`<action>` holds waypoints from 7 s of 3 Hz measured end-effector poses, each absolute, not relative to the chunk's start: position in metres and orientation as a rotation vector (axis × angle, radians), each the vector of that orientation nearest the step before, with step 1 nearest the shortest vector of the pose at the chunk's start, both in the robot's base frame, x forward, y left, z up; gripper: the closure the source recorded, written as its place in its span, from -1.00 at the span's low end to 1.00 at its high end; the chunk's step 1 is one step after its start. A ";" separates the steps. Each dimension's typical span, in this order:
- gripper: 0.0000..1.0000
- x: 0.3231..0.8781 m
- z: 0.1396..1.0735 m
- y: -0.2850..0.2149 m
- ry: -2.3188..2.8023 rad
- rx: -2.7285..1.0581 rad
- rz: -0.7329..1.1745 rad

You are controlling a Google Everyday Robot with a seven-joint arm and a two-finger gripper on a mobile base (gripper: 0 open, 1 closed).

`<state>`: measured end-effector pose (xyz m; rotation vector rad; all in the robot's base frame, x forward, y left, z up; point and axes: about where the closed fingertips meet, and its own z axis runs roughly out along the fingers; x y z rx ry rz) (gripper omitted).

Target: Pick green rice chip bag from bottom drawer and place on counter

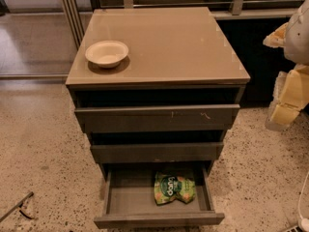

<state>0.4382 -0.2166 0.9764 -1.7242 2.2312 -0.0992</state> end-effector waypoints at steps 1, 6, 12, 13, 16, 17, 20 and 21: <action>-1.00 0.438 0.976 -0.217 2.231 -1.724 -0.099; 1.00 0.454 0.794 -0.199 2.296 -1.726 0.128; 1.00 0.456 0.503 -0.203 2.349 -1.616 0.466; 1.00 0.458 0.480 -0.205 2.314 -1.662 0.439; 1.00 0.545 0.329 -0.194 2.049 -1.638 0.527; 1.00 0.550 0.258 -0.192 2.110 -1.578 0.660; 0.16 0.540 0.219 -0.182 2.087 -1.564 0.689; -0.32 0.538 0.215 -0.175 2.051 -1.606 0.640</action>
Offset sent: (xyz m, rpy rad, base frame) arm 0.0019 -0.0004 -0.0207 0.0217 0.0032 -0.0151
